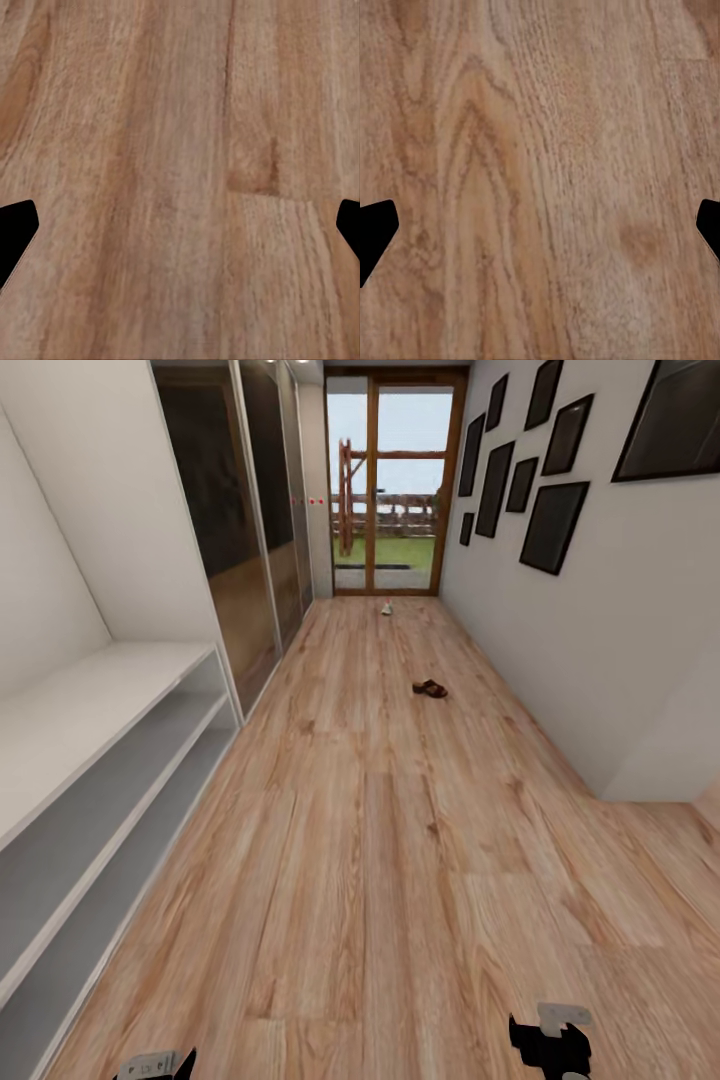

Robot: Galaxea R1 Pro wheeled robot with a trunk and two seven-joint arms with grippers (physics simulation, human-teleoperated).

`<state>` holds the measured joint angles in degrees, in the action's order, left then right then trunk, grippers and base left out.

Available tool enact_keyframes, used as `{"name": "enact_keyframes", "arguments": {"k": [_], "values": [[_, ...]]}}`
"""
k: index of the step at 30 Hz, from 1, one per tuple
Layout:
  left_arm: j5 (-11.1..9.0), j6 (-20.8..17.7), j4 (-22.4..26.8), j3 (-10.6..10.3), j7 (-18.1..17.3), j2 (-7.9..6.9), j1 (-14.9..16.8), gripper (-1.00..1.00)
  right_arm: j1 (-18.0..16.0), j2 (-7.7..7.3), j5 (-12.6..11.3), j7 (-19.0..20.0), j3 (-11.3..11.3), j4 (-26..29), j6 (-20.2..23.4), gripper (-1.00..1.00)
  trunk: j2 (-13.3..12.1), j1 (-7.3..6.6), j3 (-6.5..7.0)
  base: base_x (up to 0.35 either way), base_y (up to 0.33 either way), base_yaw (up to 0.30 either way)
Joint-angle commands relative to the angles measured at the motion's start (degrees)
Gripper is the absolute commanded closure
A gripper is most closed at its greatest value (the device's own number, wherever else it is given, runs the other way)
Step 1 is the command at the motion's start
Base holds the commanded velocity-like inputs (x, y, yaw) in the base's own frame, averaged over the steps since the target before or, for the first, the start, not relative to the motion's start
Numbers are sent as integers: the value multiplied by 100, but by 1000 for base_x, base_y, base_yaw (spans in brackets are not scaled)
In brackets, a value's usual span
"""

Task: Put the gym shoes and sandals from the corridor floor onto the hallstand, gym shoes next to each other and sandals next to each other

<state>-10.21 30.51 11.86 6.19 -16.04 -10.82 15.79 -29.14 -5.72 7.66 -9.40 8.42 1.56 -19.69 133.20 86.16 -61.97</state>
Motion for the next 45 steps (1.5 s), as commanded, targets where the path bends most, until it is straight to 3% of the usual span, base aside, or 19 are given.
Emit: {"name": "enact_keyframes", "arguments": {"k": [1, 45], "values": [[-51, -1, -4, 23, -62, 1, 3, -100, -5, 0, 61, -18, 45, -7, -17, -100, 2, 3, -5, 339, 0, 0], [-55, 4, 0, 23, -58, 1, 3, -100, -4, 0, 61, -18, 45, -7, -17, -100, 2, 3, -5, 339, 0, 0]]}}
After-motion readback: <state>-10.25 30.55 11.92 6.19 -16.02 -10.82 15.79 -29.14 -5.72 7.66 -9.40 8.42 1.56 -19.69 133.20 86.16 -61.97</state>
